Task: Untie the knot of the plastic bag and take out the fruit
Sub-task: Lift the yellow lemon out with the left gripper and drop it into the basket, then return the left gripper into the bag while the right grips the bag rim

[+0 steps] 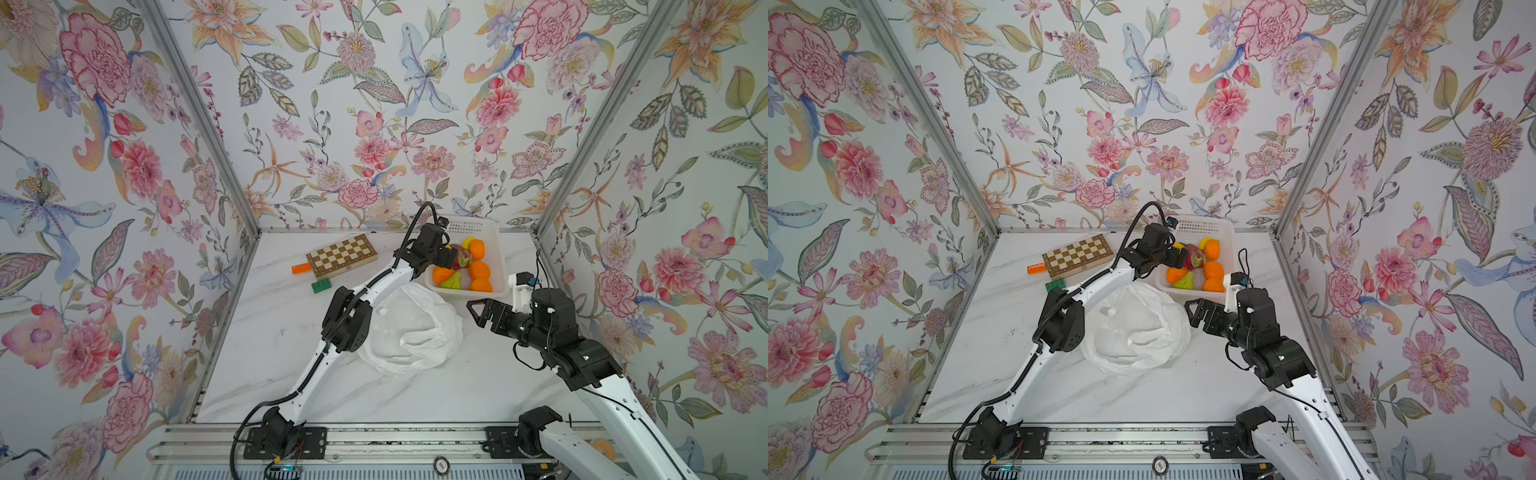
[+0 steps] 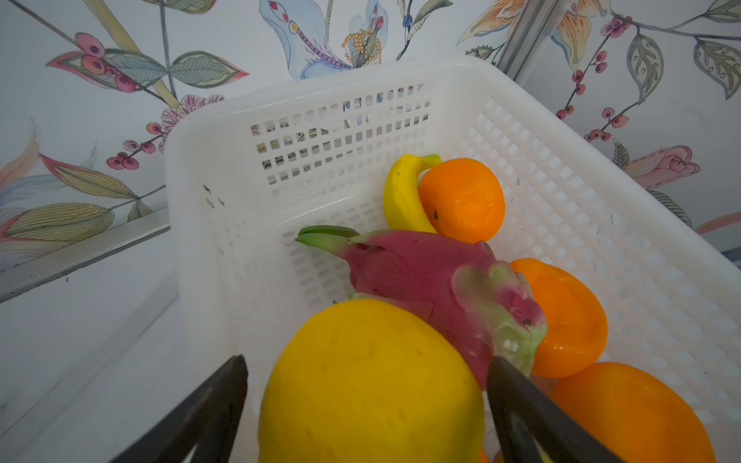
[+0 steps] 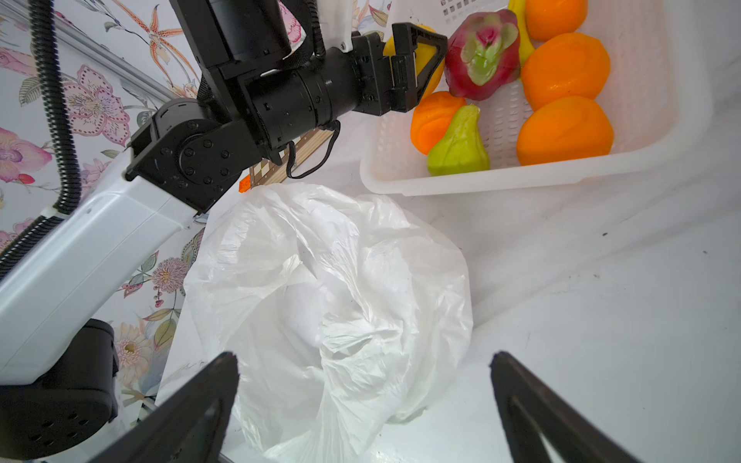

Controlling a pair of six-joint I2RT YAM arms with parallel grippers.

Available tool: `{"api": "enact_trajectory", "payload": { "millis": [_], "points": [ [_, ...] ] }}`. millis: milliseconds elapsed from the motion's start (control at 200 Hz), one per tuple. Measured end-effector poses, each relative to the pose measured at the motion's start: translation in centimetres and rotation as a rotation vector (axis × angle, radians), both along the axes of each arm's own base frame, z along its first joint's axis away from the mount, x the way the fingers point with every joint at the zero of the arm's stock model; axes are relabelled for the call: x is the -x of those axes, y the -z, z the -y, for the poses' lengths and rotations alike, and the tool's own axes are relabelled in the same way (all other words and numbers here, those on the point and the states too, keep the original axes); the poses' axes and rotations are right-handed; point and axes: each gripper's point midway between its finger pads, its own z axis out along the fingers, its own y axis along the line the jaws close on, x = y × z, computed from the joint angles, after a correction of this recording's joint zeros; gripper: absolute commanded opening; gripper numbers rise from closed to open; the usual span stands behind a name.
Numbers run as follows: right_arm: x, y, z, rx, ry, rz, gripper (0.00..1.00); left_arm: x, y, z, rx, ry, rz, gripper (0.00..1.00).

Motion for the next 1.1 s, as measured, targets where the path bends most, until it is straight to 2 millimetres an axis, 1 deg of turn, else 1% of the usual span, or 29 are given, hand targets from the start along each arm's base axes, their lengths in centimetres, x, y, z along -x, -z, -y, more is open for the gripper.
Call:
{"api": "enact_trajectory", "payload": {
  "millis": [165,235,305,425,480,530,575,640,665,685,751,856,921,991,1101],
  "points": [
    [0.1,-0.2,0.0,-0.002,0.0,0.006,0.99,1.3,-0.9,-1.0,-0.017,0.001,-0.024,0.96],
    [0.2,-0.3,0.1,-0.004,-0.001,0.011,0.99,2.1,-1.9,-1.7,-0.015,-0.002,-0.031,0.97],
    [0.2,-0.3,0.1,-0.004,-0.001,0.012,0.99,3.1,-3.6,-2.5,-0.003,-0.006,-0.027,0.96],
    [0.2,-0.3,0.1,-0.002,-0.002,0.012,0.99,5.1,-8.1,-4.2,0.052,-0.019,0.004,0.94],
    [0.1,-0.2,0.0,-0.001,-0.003,0.007,0.99,6.3,-10.6,-5.2,0.091,-0.025,0.024,0.93],
    [0.0,0.0,-0.1,0.001,-0.006,-0.003,0.99,7.6,-12.5,-6.2,0.128,-0.03,0.038,0.9],
    [-0.1,0.2,-0.2,0.004,-0.01,-0.016,0.99,9.1,-14.4,-7.3,0.168,-0.028,0.052,0.87],
    [-0.3,0.7,-0.7,0.009,-0.021,-0.041,0.99,11.7,-16.7,-8.7,0.221,-0.023,0.069,0.84],
    [-0.3,1.0,-0.9,0.012,-0.028,-0.053,0.99,12.4,-17.3,-9.2,0.236,-0.023,0.076,0.83],
    [-0.4,1.3,-1.2,0.014,-0.035,-0.065,0.99,13.3,-18.0,-9.7,0.252,-0.024,0.081,0.82],
    [-0.4,2.2,-2.0,0.025,-0.058,-0.098,0.99,15.9,-19.5,-11.0,0.286,-0.016,0.095,0.79],
    [-0.3,3.7,-3.3,0.053,-0.092,-0.15,0.99,20.5,-20.5,-12.3,0.309,0.001,0.102,0.74],
    [-0.3,4.7,-4.1,0.069,-0.107,-0.183,0.98,23.4,-20.2,-12.8,0.302,0.011,0.093,0.72],
    [-0.2,5.5,-4.8,0.081,-0.114,-0.209,0.97,25.9,-19.1,-13.1,0.279,0.019,0.069,0.71],
    [0.1,6.5,-6.1,0.091,-0.132,-0.222,0.97,28.7,-16.7,-13.3,0.227,0.02,0.019,0.69]
  ]
}}
